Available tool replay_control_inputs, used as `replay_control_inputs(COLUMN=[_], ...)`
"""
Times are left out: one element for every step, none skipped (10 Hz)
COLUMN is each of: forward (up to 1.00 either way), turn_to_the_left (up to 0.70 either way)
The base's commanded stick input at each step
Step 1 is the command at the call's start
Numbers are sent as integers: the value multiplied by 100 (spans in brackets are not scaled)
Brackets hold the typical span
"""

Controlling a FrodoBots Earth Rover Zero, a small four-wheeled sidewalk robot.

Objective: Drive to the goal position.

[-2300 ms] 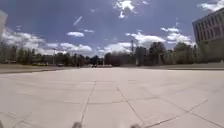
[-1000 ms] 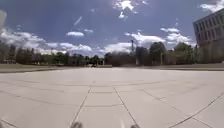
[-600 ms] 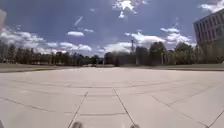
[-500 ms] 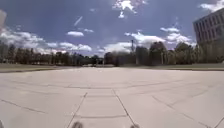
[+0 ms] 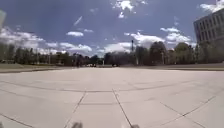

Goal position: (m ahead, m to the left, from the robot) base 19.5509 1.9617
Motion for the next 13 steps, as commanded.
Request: replay_control_inputs(forward=[70, 70, 70, 70, 70, 70, 70, 70, 70, 70, 70, 70, 70], turn_to_the_left=[0, 0, 0, 0, 0, 0, 0, 0, 0, 0, 0, 0, 0])
